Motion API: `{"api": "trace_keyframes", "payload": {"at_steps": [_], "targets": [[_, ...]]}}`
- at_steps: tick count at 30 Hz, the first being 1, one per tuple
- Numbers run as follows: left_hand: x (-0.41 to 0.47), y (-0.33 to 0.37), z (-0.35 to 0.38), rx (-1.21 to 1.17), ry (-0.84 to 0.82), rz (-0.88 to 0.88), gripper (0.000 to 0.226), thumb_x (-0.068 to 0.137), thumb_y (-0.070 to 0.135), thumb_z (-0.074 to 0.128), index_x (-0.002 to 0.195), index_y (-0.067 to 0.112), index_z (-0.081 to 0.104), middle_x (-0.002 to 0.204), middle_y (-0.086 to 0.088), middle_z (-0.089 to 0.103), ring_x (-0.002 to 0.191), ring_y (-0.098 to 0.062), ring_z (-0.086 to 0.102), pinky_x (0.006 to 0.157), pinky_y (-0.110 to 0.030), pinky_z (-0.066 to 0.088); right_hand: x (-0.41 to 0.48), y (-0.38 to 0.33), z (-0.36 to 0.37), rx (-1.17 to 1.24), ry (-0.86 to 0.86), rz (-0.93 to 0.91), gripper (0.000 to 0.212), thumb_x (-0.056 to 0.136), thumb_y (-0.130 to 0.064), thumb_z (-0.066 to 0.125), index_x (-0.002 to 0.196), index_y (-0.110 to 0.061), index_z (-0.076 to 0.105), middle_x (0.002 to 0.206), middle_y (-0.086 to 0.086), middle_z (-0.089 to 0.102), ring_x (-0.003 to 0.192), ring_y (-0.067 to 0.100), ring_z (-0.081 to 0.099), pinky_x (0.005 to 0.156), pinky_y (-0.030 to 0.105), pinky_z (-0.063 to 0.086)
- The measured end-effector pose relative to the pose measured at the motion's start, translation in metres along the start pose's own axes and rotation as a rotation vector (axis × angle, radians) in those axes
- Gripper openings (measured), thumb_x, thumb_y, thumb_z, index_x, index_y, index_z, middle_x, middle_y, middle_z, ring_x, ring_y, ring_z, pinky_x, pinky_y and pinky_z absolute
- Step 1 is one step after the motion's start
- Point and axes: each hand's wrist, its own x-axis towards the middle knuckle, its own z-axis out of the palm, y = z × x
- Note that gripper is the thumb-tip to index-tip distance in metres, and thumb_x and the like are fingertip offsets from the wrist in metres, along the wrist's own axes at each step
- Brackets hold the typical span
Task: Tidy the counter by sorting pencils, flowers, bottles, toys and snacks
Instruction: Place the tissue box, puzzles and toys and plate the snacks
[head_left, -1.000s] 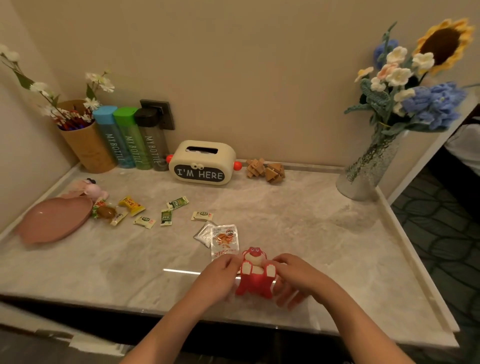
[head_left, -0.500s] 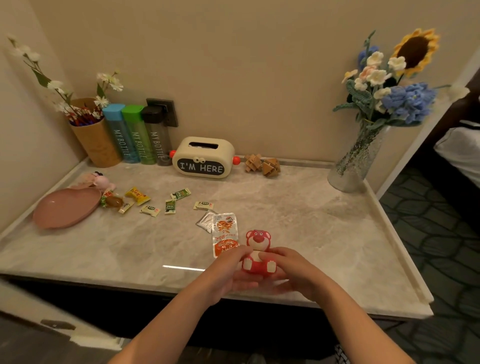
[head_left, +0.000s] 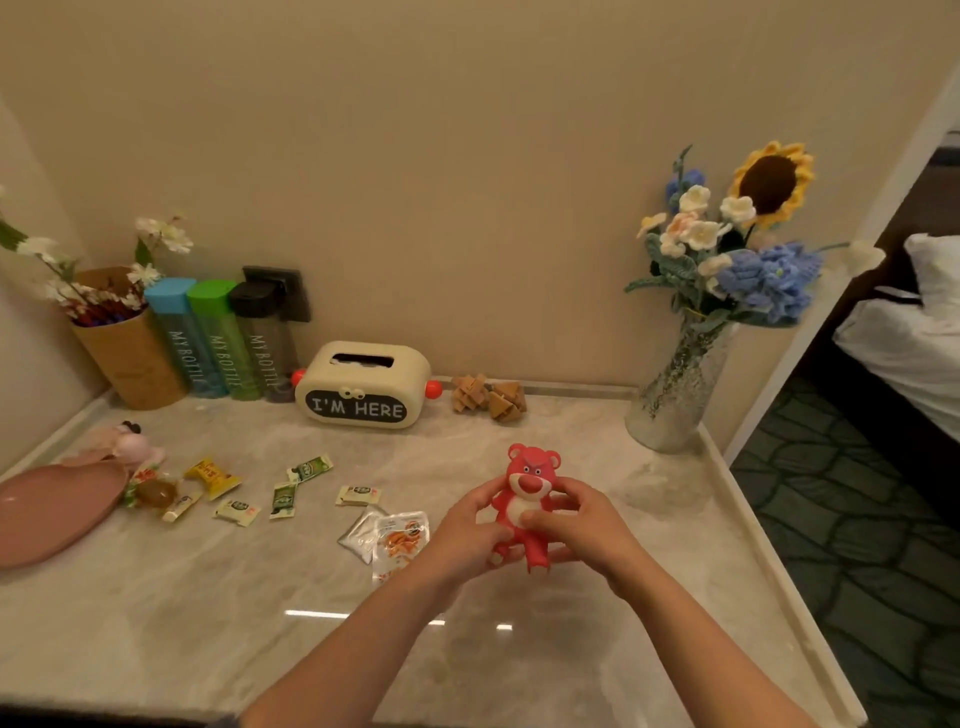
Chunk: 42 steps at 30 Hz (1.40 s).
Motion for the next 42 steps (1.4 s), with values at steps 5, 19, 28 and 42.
{"api": "trace_keyframes", "payload": {"at_steps": [5,19,28,42], "targets": [[0.049,0.005,0.024,0.084,0.031,-0.016,0.054,0.086,-0.009,0.050,0.123,0.029,0.055,0.118,-0.003,0.057,0.096,-0.021,0.066,0.081,-0.038,0.059,0.051,0.008,-0.026,-0.169,0.060,-0.040,0.042,0.079,-0.020,0.076,0.118,-0.025,0.063,0.110,0.003,0.063,0.098,0.021,0.066,0.081,0.041,0.060],[0.154,0.014,0.041,0.192,-0.009,-0.034,0.051,0.088,-0.009,0.043,0.114,0.029,0.066,0.104,0.006,0.072,0.095,-0.012,0.069,0.078,-0.025,0.057,0.156,0.029,-0.073,-0.330,0.132,-0.117,0.040,0.076,-0.022,0.078,0.113,-0.029,0.065,0.106,-0.006,0.066,0.092,0.012,0.066,0.083,0.037,0.056],[0.203,0.022,0.043,0.197,0.008,0.001,0.054,0.086,-0.014,0.040,0.123,0.019,0.062,0.107,-0.015,0.069,0.092,-0.029,0.064,0.076,-0.035,0.051,0.203,0.032,-0.077,-0.434,0.258,-0.189,0.033,0.074,-0.038,0.078,0.105,-0.034,0.066,0.098,-0.010,0.061,0.082,0.004,0.060,0.068,0.020,0.047],[0.223,0.034,0.037,0.255,0.069,0.074,0.045,0.092,-0.004,0.046,0.115,0.032,0.061,0.091,0.013,0.067,0.071,0.009,0.062,0.063,-0.009,0.050,0.237,0.027,-0.067,-0.406,0.289,-0.208,0.032,0.075,-0.044,0.076,0.105,-0.035,0.068,0.088,-0.011,0.065,0.076,0.004,0.060,0.064,0.028,0.050]]}}
